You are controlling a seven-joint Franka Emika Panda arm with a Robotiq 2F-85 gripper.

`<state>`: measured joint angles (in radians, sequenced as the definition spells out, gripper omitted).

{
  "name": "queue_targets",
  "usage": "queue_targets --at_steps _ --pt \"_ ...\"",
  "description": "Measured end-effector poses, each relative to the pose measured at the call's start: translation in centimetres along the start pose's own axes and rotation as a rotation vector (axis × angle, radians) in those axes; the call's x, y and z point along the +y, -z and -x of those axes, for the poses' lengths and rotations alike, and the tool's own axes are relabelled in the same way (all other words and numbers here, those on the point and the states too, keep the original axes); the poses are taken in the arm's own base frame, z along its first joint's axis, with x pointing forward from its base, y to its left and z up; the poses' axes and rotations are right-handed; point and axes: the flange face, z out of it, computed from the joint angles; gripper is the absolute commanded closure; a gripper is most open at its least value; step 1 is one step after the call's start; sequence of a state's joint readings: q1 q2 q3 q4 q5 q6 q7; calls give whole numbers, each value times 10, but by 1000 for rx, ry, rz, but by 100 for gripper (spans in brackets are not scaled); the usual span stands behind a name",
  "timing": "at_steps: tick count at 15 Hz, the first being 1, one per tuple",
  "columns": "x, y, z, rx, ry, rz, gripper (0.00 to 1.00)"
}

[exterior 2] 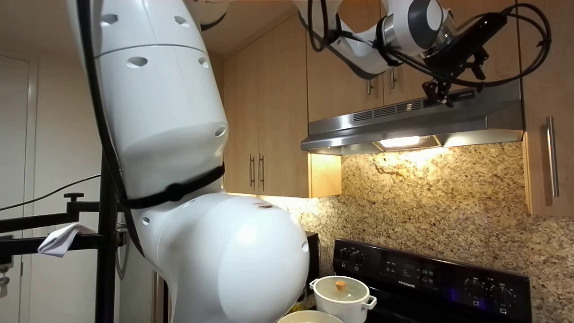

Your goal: Turn off the stove hood light

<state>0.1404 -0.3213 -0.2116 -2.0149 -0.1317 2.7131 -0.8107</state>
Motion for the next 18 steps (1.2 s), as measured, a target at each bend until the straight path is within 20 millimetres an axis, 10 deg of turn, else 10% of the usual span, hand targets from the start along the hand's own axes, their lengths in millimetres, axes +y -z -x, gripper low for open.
queue_targets --at_steps 18 --pt "39 -53 -84 193 -158 91 0"
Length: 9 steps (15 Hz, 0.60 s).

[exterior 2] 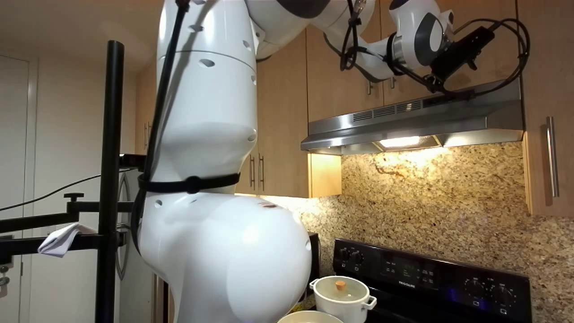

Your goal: Turn off the stove hood light

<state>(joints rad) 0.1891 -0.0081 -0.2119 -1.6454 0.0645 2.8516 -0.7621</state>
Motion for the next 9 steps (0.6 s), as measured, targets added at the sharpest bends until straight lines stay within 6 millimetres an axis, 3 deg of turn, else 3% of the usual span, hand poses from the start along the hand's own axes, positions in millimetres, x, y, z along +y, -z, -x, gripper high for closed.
queue_targets --at_steps 5,9 --pt "6 -35 -2 -9 -8 16 0" --pt "12 -49 -4 -30 -1 17 0"
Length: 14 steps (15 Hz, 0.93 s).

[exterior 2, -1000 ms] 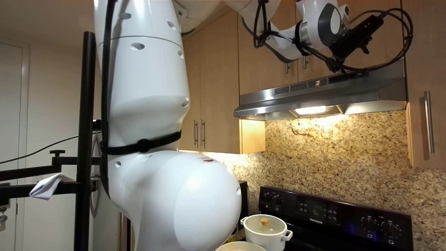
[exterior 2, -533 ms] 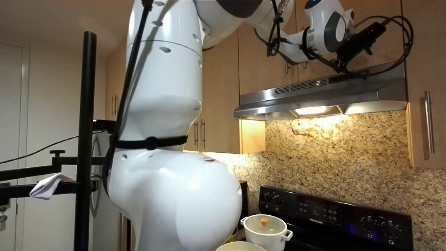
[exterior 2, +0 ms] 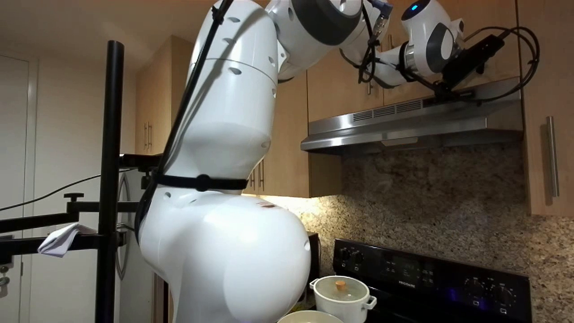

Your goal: Turn off the stove hood light

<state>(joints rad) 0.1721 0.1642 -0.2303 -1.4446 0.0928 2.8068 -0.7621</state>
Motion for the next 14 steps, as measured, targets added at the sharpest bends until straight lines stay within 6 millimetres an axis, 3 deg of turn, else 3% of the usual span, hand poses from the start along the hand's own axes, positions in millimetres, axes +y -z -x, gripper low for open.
queue_targets --at_steps 9,14 --pt "10 -8 3 -35 -15 -16 0" --pt "22 9 13 -21 -92 -29 0"
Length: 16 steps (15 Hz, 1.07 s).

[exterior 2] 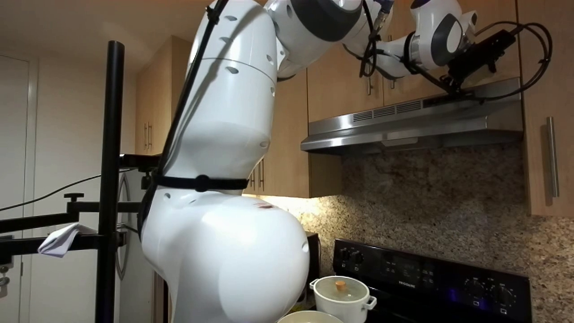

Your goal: Turn off the stove hood light

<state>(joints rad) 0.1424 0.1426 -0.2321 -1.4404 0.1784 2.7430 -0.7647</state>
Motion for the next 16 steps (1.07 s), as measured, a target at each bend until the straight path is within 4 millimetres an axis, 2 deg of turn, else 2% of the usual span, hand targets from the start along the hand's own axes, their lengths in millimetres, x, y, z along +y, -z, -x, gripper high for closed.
queue_targets --at_steps 3,5,16 --pt "5 22 11 -5 -22 -9 0" --pt "8 35 25 -22 -45 -20 0" --pt "15 118 127 -133 -99 -104 0"
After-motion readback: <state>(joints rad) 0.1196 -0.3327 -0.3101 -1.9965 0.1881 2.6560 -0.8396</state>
